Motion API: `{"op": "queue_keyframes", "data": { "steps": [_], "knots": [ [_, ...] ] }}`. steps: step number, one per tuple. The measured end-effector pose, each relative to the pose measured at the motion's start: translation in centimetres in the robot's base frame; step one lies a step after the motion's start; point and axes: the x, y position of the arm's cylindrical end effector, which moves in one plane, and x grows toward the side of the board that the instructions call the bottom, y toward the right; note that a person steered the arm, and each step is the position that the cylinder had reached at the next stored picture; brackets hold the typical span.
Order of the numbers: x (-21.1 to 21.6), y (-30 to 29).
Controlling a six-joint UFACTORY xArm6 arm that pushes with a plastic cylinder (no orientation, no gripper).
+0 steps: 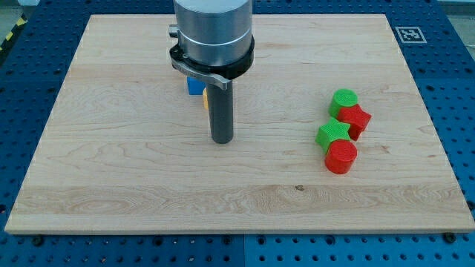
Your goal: Move your arm towards the center left side of the board
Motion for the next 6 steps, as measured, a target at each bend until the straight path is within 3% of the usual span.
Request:
{"op": "queue_keyframes", "data": {
  "steps": [2,3,4,5,6],
  "knots": [
    [2.3,-1.2],
    [9.6,-7.9],
    [8.7,-18.7],
    [-2.2,-27.3],
    [-10.3,-26.9]
  ]
}}
